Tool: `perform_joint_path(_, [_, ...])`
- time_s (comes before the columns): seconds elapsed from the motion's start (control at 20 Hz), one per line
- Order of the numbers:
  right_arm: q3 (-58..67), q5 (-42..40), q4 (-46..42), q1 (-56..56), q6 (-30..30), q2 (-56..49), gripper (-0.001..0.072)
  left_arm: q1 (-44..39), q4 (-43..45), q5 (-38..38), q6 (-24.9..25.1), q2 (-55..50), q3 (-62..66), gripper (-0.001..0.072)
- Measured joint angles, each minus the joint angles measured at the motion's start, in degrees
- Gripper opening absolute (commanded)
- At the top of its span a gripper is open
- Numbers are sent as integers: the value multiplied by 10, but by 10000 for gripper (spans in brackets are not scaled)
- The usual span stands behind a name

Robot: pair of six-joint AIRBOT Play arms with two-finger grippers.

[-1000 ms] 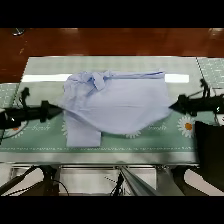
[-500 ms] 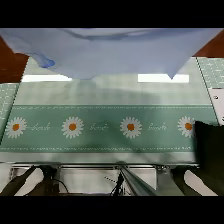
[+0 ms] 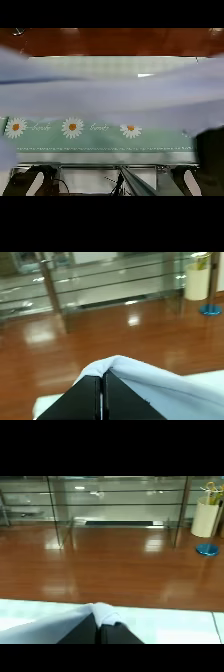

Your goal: Fold the shirts.

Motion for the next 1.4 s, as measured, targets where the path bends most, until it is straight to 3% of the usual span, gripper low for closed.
perform_joint_path(0.2, [-14, 63, -29, 0, 14, 24, 25, -106, 129, -30, -31, 16, -7, 21])
perform_joint_path(0.45, [-136, 90, -39, 0, 20, 31, 25, -144, 189, -37, -60, -11, -121, 21])
perform_joint_path(0.8, [-447, -89, -15, 0, -18, -12, 24, -151, 194, 111, -177, -170, -350, 21])
perform_joint_path(0.95, [-530, -206, 10, 0, -45, -100, 24, -151, 186, 181, -216, -297, -363, 22])
perform_joint_path(1.1, [-522, -294, 34, 1, -62, -235, 25, -144, 170, 221, -249, -428, -309, 21])
perform_joint_path(1.4, [-386, -326, 110, 1, -77, -492, 25, -114, 28, 233, -254, -622, -150, 22])
